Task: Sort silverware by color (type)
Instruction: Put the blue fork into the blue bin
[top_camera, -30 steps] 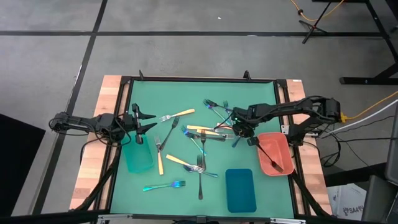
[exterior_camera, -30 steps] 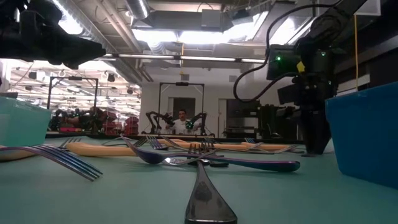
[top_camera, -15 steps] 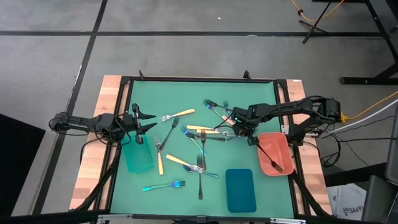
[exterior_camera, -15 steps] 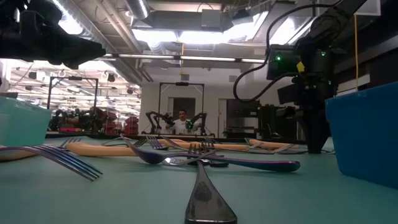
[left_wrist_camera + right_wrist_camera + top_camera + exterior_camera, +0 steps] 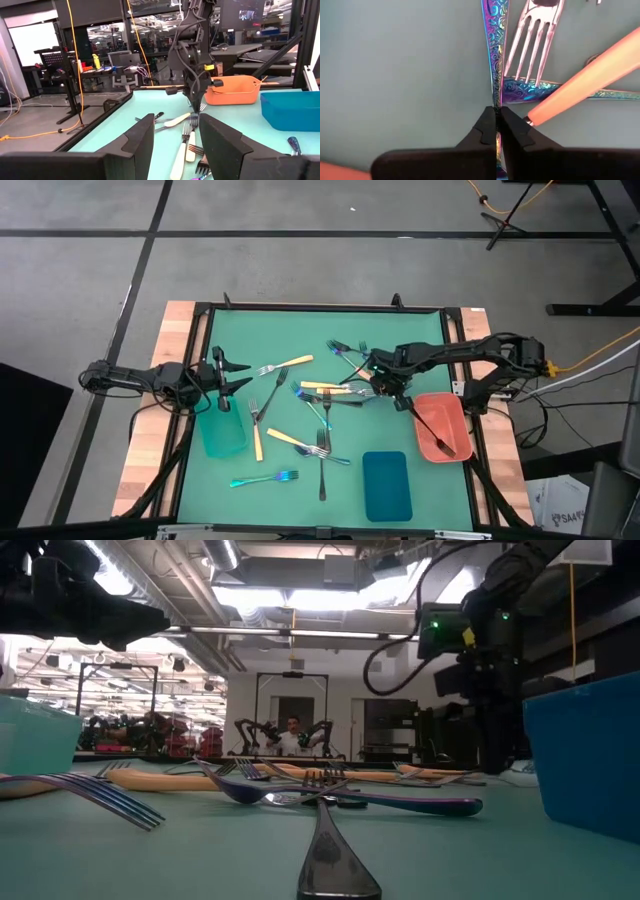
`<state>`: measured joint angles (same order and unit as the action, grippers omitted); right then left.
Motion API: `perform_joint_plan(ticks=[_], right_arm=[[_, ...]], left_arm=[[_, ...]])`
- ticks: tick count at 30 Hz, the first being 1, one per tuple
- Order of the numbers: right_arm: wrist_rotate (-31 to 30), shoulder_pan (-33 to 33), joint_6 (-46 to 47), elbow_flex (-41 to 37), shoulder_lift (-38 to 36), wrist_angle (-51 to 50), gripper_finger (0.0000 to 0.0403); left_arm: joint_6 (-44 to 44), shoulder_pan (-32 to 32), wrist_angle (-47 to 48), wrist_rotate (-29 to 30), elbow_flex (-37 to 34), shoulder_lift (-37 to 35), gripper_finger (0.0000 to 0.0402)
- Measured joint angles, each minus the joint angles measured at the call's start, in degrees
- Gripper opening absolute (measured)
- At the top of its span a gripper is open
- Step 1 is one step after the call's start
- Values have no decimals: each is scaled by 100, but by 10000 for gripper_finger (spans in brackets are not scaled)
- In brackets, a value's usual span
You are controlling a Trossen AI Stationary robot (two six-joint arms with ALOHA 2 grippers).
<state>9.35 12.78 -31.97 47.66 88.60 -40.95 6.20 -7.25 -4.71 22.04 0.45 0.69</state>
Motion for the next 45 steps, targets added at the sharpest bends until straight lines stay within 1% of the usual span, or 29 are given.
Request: perform_joint_plan(ticks=[14,18,25,31,33,37,45], right_arm=[[40,0,16,880,-13,-1155,0],[67,0,200,1198,-15,-1462,0],[69,-40,672,1745,-17,-1669,0],[56,-394,811,2198,-20,-1663,0],[60,-563,1062,2344,-20,-1661,0],[-2,-931,1859,2598,-22,-1633,0],[-393,-1905,3671,2787,-22,-1481,0]], left_arm=[[0,-1,0,0,-1,1,151],[0,0,0,-2,0,0,151],[-2,1,0,-2,-1,0,151],[-2,1,0,-2,0,2,151],[-2,0,0,-4,0,2,151],[-3,0,0,-2,-1,2,151],[-10,1,0,-3,-1,2,151]])
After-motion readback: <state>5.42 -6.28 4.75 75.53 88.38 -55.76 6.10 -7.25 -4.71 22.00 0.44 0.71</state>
